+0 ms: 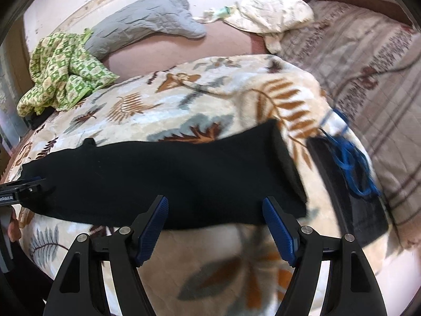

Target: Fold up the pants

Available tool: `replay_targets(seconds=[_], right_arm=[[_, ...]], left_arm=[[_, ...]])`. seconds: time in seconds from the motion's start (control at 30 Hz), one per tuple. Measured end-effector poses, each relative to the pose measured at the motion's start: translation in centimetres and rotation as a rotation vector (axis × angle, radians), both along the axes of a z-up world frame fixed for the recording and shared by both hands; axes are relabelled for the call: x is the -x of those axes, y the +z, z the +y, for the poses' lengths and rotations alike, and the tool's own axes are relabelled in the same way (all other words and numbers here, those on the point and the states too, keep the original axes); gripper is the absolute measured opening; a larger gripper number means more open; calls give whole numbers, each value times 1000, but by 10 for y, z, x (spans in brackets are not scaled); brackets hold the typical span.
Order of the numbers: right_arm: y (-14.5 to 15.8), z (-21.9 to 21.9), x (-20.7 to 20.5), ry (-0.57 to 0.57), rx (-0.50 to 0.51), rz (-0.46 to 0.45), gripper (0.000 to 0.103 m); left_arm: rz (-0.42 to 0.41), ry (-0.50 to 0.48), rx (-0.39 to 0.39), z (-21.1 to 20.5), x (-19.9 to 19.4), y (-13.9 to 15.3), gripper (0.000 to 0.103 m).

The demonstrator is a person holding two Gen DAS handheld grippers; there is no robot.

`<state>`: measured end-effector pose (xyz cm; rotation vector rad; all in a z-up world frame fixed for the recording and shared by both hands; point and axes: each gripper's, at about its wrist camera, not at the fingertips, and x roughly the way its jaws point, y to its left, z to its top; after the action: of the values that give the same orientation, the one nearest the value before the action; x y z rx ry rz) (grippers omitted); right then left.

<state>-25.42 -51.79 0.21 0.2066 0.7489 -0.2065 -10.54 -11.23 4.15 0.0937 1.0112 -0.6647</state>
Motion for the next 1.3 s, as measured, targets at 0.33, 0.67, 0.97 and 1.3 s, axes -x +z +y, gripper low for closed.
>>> replay_targets(seconds=[0.33, 0.67, 0.97, 1.3], right_arm=[[-10, -46, 26, -134, -123, 9, 77], [-24, -62, 14, -113, -268, -50, 77], [-27, -68, 2, -104, -300, -102, 82], [-28, -74, -11, -124, -319, -130, 81]], left_arm=[[88, -214, 48, -89, 2, 5, 92], [148, -493, 32, -225, 5, 3, 92], [185, -694, 26, -303, 10, -14, 92], [161, -819, -1, -332, 19, -30, 87]])
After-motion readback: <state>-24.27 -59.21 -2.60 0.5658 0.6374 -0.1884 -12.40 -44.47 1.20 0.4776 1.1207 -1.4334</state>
